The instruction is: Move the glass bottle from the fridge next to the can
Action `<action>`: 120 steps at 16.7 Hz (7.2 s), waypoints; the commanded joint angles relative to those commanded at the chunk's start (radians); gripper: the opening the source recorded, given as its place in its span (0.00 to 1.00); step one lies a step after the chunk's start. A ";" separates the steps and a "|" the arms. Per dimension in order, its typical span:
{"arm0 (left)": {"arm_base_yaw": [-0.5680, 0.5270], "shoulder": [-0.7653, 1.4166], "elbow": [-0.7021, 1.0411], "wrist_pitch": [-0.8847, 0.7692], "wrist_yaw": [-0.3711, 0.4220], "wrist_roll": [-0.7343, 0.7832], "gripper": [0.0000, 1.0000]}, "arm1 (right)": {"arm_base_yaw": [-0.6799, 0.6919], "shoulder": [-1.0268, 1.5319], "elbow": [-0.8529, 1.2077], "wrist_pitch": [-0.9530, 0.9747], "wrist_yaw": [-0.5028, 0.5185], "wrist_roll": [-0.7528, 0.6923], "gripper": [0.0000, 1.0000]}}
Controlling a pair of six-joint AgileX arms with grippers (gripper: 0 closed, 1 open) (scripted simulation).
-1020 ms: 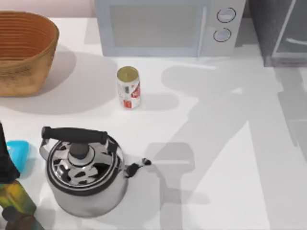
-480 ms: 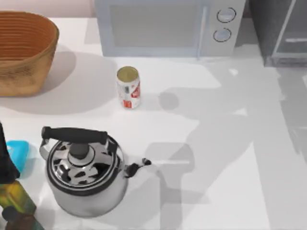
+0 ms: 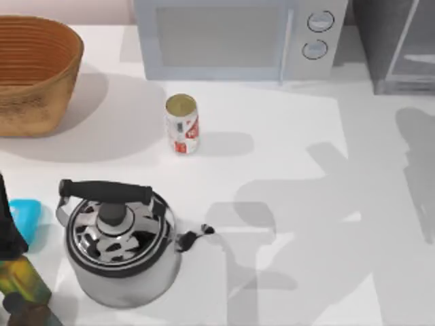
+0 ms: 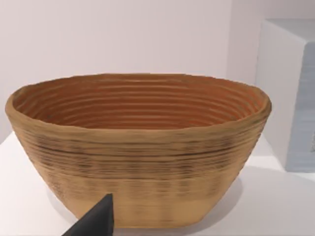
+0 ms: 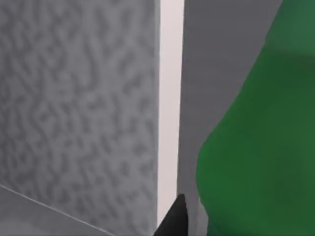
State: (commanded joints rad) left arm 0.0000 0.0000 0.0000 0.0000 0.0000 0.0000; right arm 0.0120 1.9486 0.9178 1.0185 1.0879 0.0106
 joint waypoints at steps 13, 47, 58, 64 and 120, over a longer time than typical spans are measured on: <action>0.000 0.000 0.000 0.000 0.000 0.000 1.00 | 0.283 0.094 0.011 0.045 -0.208 0.029 0.00; 0.000 0.000 0.000 0.000 0.000 0.000 1.00 | 0.627 0.183 0.019 0.075 -0.477 0.062 1.00; 0.000 0.000 0.000 0.000 0.000 0.000 1.00 | 0.659 0.147 -0.062 0.103 -0.445 0.066 1.00; 0.000 0.000 0.000 0.000 0.000 0.000 1.00 | 0.673 0.132 -0.085 0.117 -0.428 0.069 1.00; 0.000 0.000 0.000 0.000 0.000 0.000 1.00 | -0.016 -2.715 -0.282 -2.422 -1.087 -0.022 1.00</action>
State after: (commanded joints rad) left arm 0.0000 0.0000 0.0000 0.0000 0.0000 0.0000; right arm -0.0044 -0.7667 0.6360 -1.4035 0.0008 -0.0112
